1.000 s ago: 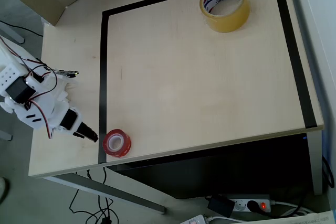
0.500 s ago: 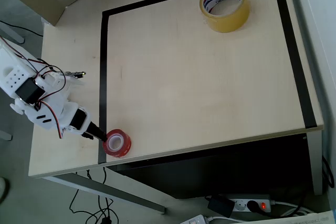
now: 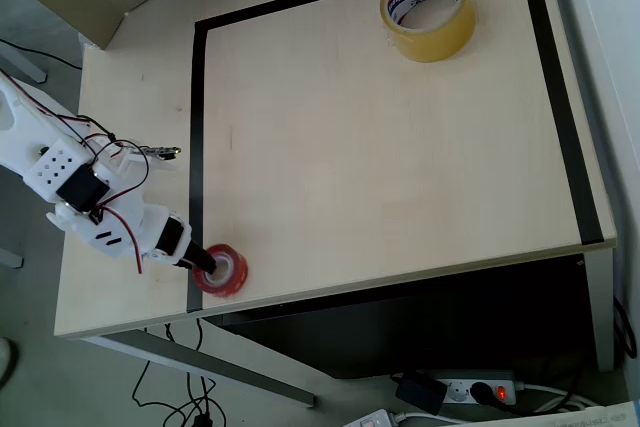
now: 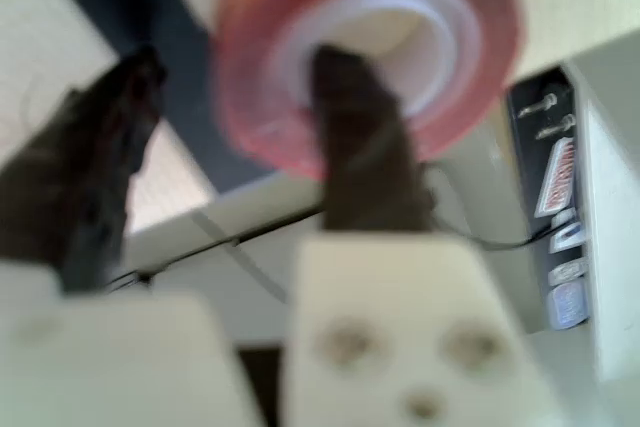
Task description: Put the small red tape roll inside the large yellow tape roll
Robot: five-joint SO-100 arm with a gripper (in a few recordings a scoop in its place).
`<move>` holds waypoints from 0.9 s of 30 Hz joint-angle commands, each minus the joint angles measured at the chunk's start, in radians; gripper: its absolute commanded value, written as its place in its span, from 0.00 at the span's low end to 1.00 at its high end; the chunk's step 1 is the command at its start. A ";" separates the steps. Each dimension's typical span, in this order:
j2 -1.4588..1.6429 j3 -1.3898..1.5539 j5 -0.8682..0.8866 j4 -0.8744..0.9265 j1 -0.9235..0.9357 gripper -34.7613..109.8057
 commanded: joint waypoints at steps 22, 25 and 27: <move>0.130 -0.660 -0.083 0.074 -0.586 0.24; 0.020 -0.853 -0.060 0.077 -0.680 0.24; -0.074 -1.011 -0.006 0.092 -0.726 0.24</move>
